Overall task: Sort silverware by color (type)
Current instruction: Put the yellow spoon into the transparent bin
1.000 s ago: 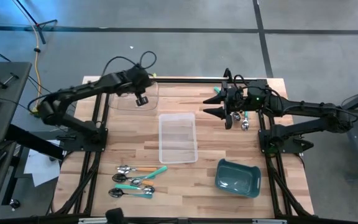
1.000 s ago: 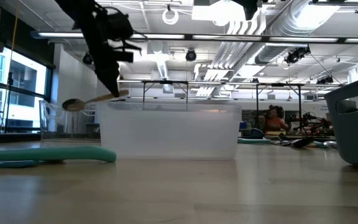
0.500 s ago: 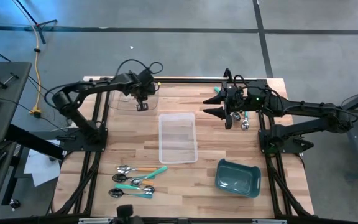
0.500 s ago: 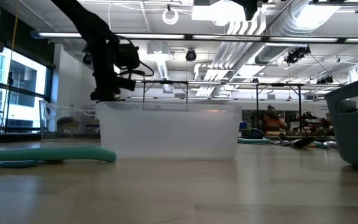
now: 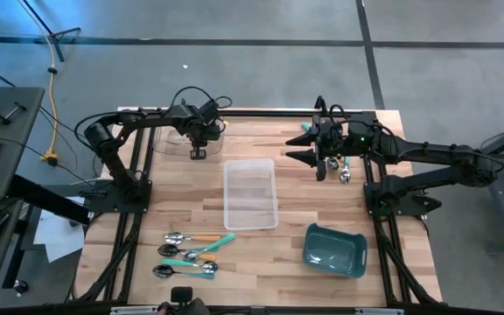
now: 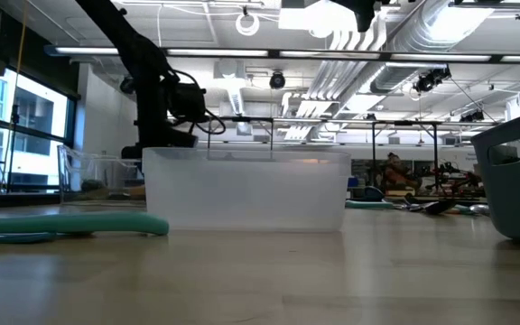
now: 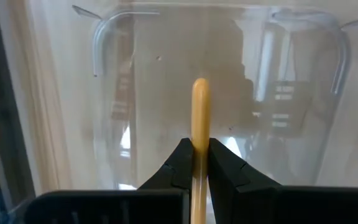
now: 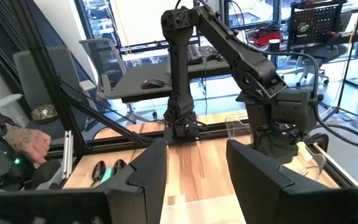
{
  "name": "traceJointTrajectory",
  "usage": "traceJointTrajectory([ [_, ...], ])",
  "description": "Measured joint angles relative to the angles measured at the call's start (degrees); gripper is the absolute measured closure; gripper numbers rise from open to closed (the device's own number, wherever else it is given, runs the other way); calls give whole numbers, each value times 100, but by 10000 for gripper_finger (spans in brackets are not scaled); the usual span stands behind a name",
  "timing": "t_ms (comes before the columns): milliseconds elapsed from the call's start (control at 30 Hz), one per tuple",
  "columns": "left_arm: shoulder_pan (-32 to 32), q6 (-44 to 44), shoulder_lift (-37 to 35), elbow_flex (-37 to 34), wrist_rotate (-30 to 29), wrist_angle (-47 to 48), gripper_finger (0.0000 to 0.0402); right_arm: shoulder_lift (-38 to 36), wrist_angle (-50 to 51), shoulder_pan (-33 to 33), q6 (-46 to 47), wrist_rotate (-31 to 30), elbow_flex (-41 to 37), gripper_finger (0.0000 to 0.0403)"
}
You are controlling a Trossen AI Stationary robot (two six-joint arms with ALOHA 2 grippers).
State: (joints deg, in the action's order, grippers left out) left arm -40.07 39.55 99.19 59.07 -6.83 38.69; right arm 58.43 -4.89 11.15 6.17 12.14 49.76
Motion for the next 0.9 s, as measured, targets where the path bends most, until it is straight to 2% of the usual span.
traceJointTrajectory([
  [533, 0, 16, 24, -7, -60, 122, 361, 0, 0, -1, 0, 0, 0, 251],
  [900, -4, 124, 34, 10, -147, 214, 288, 0, 0, 0, 0, 0, 0, 251],
])
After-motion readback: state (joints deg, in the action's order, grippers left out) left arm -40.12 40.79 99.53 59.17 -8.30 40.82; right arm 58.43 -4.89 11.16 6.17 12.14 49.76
